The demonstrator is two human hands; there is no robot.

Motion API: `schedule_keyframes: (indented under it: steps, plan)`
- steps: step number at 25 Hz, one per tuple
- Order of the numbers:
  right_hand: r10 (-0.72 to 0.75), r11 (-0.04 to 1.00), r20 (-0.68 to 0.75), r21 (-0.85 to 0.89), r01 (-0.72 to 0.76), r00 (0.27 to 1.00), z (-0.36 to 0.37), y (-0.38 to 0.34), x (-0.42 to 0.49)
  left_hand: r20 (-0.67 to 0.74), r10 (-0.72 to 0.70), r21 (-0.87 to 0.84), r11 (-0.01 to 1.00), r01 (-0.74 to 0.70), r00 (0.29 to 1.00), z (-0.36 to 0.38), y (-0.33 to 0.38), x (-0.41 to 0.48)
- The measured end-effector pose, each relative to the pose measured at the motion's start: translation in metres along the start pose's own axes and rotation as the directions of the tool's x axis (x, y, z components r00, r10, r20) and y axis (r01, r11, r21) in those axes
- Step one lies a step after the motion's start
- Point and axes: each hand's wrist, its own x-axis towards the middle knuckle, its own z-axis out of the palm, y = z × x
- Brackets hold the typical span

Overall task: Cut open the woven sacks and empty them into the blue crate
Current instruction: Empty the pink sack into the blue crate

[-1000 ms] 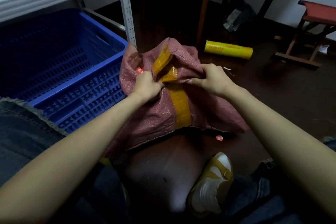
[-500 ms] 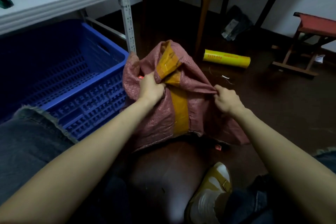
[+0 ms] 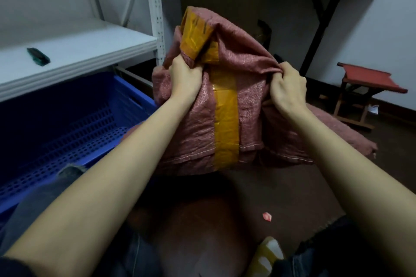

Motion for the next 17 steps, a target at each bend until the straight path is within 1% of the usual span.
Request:
schedule_keyframes:
  steps: [4, 7, 10, 12, 14, 17]
  plan:
    - [-0.141, 0.988, -0.093, 0.051, 0.146, 0.986, -0.024, -0.053, 0.017, -0.075, 0.077, -0.061, 0.995, -0.082, 0.994, -0.028, 0.025, 0.026]
    - [-0.207, 0.971, -0.151, 0.085, 0.222, 0.966, -0.038, -0.099, 0.024, -0.141, 0.054, -0.14, 0.987, -0.074, 0.989, -0.048, 0.039, 0.043]
    - [-0.242, 0.957, -0.206, 0.109, 0.268, 0.948, -0.047, -0.14, 0.034, -0.179, 0.071, -0.222, 0.969, -0.111, 0.981, -0.072, 0.06, 0.058]
    - [-0.282, 0.938, -0.228, 0.139, 0.318, 0.932, -0.045, -0.167, 0.038, -0.239, 0.096, -0.215, 0.965, -0.149, 0.966, -0.095, 0.071, 0.071]
    - [-0.314, 0.914, -0.237, 0.187, 0.36, 0.919, -0.038, -0.193, 0.035, -0.289, 0.109, -0.172, 0.971, -0.164, 0.951, -0.122, 0.074, 0.085]
    - [-0.342, 0.877, -0.183, 0.29, 0.383, 0.922, -0.017, -0.228, 0.023, -0.327, 0.127, -0.127, 0.976, -0.177, 0.936, -0.166, 0.066, 0.1]
